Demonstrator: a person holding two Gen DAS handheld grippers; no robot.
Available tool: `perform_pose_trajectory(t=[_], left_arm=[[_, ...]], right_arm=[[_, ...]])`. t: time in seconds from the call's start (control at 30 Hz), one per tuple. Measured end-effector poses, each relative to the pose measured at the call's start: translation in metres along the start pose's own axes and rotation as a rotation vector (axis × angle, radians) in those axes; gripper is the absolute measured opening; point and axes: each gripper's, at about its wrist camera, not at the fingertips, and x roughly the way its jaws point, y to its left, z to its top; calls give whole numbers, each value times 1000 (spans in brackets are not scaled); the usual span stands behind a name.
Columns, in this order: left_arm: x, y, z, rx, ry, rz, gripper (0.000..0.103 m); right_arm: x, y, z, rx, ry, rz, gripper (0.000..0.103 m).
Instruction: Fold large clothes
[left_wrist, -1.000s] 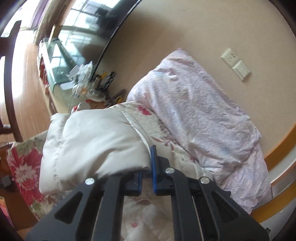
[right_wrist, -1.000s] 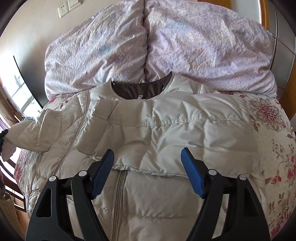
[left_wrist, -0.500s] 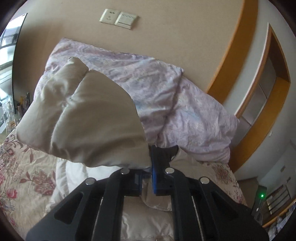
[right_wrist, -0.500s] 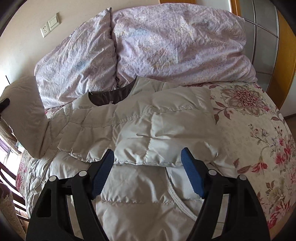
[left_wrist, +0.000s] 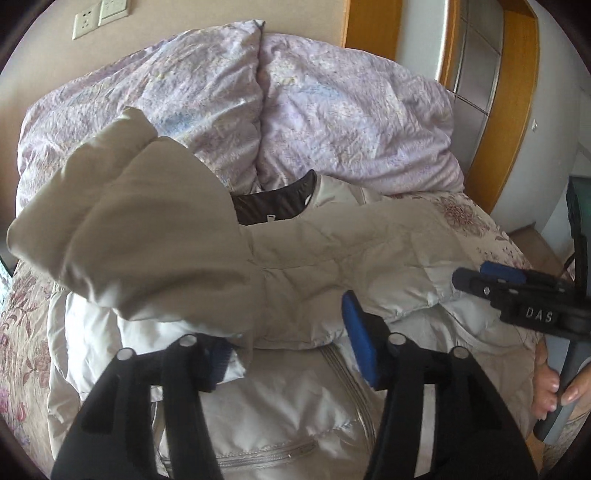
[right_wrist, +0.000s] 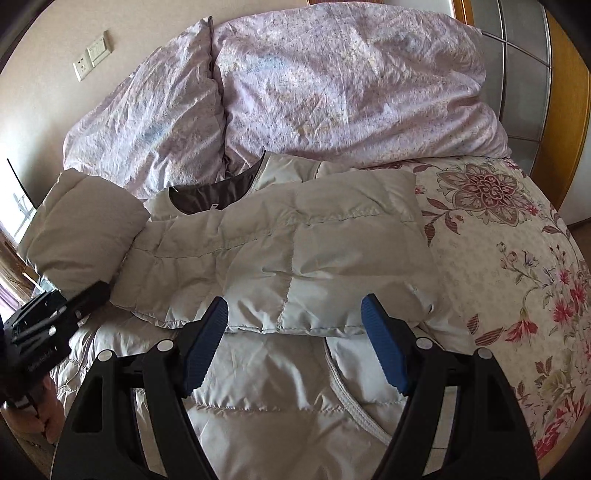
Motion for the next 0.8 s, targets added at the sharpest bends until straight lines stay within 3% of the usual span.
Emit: perform_pose_trajectory(t=[0.13,0.23,0.37,0.47,0.63,0.8], left_arm=[[-15,-10,-6,89,-54,-62,92],[-13,-23,-5,151,-76,-8,93],[-1,-19,7,66,-56,-34,93],[8,-22,13,69,-47,5,93],[42,-35,8,115,74,56,91],[58,-51,0,196,108,62,92]], right_arm=[[-3,6,4,-13,-23,-5,76],[-6,5,8,6,-44,0,76],[-18,-8,12,36,-85,-31,76],[-23,-20,14,52,-95,-64,76],[-30,-37,15,90,-116,-79,76],[-32,-44,16,106,-122,-84,76]])
